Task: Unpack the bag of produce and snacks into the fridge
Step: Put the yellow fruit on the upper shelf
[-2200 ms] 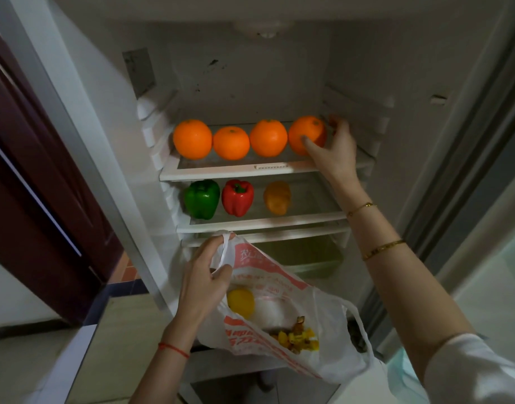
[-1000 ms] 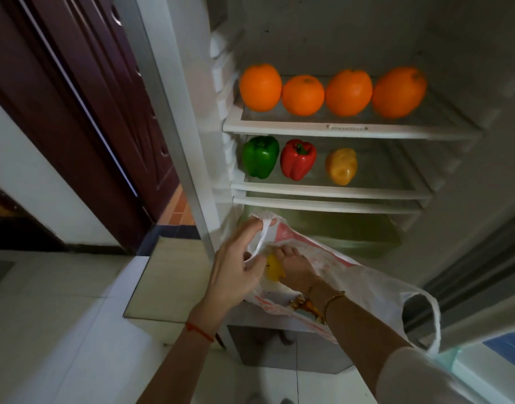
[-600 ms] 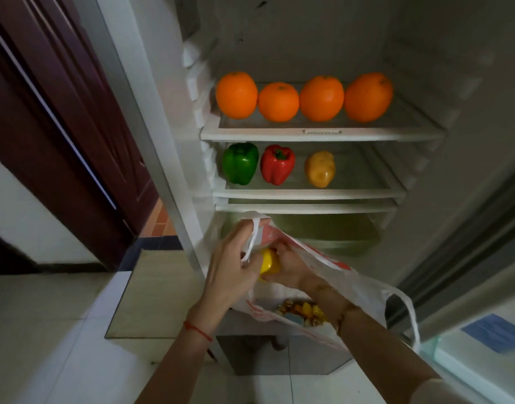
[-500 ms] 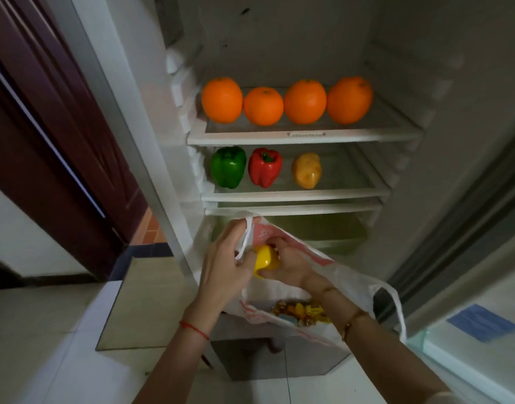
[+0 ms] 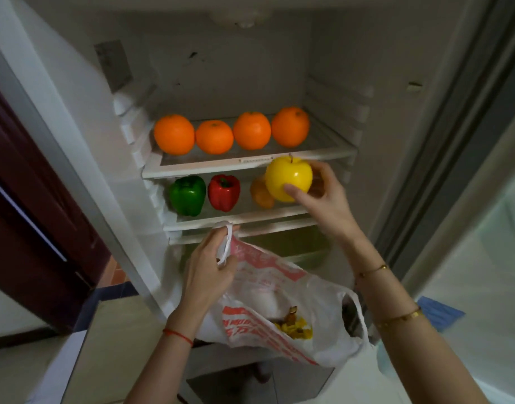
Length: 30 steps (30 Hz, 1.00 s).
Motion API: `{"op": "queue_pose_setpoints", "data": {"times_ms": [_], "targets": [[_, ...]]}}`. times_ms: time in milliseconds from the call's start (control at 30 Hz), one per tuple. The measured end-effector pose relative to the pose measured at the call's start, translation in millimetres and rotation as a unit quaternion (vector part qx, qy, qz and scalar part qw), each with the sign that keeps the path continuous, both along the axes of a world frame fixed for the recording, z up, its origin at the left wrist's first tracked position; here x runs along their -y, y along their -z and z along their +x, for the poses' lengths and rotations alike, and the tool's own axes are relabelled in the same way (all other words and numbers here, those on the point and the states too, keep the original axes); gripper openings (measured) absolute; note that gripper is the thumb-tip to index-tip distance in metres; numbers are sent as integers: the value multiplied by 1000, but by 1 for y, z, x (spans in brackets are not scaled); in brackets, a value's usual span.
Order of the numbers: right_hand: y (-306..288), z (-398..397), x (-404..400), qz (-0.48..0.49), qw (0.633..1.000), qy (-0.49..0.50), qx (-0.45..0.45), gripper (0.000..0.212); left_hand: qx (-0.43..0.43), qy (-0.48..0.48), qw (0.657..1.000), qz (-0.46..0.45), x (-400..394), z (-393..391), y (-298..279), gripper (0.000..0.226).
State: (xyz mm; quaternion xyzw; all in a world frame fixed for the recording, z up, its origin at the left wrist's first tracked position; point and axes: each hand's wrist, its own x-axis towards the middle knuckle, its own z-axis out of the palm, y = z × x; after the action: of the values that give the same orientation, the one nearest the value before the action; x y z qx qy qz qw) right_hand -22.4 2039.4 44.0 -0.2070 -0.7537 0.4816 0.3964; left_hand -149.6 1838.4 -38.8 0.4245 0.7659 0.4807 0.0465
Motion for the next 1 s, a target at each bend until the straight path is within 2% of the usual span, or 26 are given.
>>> {"op": "queue_pose_setpoints", "data": {"times_ms": [167, 300, 367, 433, 800, 1000], "targets": [[-45, -12, -38, 35, 983, 161, -78, 67, 6, 4, 1000, 3, -9, 5, -1, 61], [-62, -30, -66, 88, 967, 236, -48, 68, 1, -7, 1000, -9, -14, 3, 4, 63], [-65, -40, -76, 116, 954, 275, -22, 78, 1, -8, 1000, -11, -16, 2, 5, 63], [-65, -47, -81, 137, 946, 295, 8, 83, 6, -9, 1000, -7, -17, 0, 5, 63], [-45, -55, -80, 220, 894, 378, 100, 69, 10, -2, 1000, -8, -19, 0, 7, 64], [-39, -53, -81, 217, 896, 366, 128, 60, 22, 4, 1000, -2, -20, -2, 10, 64]]}}
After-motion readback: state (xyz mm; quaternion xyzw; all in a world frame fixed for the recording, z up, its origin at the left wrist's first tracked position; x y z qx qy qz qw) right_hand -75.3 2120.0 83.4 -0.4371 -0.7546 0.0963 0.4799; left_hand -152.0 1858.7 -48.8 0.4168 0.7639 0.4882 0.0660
